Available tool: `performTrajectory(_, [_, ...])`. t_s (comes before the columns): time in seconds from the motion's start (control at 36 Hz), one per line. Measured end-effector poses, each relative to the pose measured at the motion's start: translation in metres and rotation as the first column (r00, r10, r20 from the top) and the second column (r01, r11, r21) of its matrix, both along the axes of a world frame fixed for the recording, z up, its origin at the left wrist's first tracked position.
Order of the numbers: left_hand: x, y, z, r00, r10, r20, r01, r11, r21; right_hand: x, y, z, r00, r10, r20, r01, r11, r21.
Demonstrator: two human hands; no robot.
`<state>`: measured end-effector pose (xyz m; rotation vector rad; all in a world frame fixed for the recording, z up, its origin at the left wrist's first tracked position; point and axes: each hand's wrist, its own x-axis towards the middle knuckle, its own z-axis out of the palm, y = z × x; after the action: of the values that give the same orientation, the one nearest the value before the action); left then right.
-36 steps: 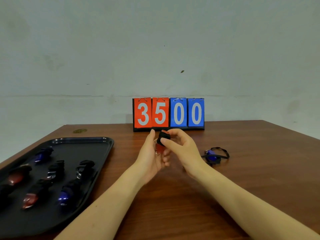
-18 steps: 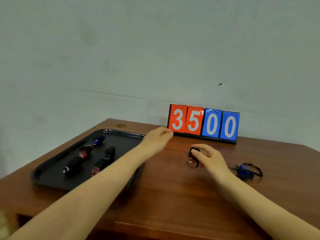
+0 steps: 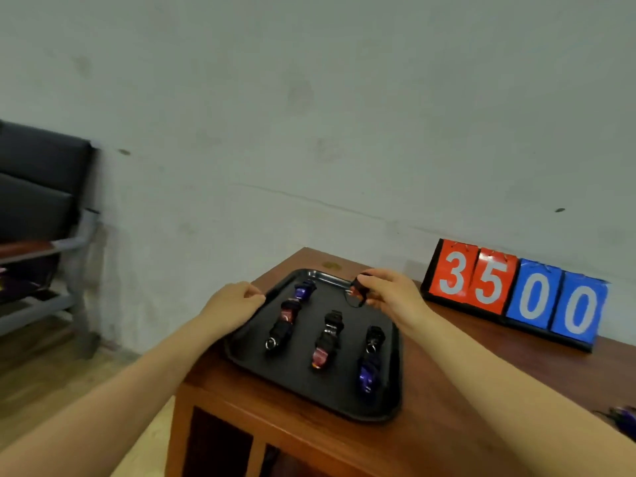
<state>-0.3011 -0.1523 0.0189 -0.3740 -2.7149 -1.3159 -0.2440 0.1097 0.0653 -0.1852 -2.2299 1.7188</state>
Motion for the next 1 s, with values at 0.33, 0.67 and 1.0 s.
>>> performTrajectory(0.33, [-0.015,-0.002,-0.014,0.999,0.040,-0.008,-0.039,0.997,0.060,-0.066,0.002,-0.020,0.973,-0.149,0.174,0.107,0.968,0.228])
performTrajectory(0.67, [-0.017,-0.001,-0.013,0.999,0.038,-0.034,-0.037,0.999,0.026,-0.082,0.003,-0.033,0.972,-0.146,0.184,0.100,0.967,0.236])
performTrajectory(1.0, [-0.016,-0.003,-0.014,0.997,0.044,-0.058,-0.039,0.996,0.075,-0.065,0.007,-0.028,0.978,-0.097,0.187,0.050,0.969,0.243])
